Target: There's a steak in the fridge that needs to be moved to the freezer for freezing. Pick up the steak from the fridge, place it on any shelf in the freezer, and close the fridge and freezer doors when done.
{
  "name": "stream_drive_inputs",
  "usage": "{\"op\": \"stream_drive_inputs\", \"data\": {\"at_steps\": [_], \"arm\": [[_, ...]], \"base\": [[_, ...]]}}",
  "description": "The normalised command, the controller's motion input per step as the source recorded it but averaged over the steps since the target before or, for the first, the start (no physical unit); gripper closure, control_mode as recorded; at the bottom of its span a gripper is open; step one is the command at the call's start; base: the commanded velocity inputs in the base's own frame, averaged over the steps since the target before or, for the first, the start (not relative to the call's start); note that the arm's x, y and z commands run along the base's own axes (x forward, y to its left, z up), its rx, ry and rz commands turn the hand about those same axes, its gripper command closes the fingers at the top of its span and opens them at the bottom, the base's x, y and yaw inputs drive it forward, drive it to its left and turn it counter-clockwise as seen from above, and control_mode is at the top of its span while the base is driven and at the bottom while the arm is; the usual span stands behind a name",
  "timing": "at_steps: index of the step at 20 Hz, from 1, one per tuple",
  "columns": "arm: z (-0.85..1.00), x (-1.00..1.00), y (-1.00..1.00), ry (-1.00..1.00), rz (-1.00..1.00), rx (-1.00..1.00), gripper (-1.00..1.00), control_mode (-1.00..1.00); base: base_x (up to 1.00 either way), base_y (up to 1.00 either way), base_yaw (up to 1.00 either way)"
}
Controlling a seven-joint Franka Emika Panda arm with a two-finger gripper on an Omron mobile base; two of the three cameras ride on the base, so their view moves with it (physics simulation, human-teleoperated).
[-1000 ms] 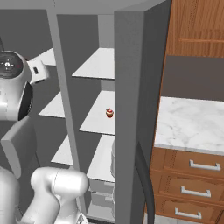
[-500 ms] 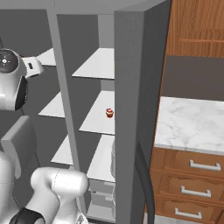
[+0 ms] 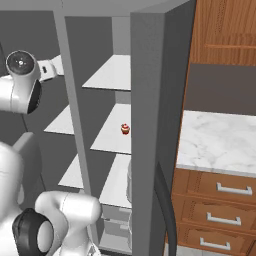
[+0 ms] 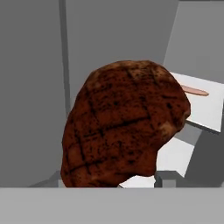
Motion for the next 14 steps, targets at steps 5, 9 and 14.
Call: {"op": "stream_drive_inputs", "data": {"at_steps": [5, 9, 14], "arm": [[-0.01, 0.64, 0.12, 0.00, 0.00, 0.00, 1.00, -1.00], [0.00, 0.46, 0.22, 0.00, -0.05, 0.00, 1.00, -1.00], [0.00, 0.36, 0.32, 0.00, -0.14, -0.04, 1.00, -1.00]], "base": [[0.00, 0.00, 0.00], [0.00, 0.00, 0.00], [0.00, 0.00, 0.00]]}}
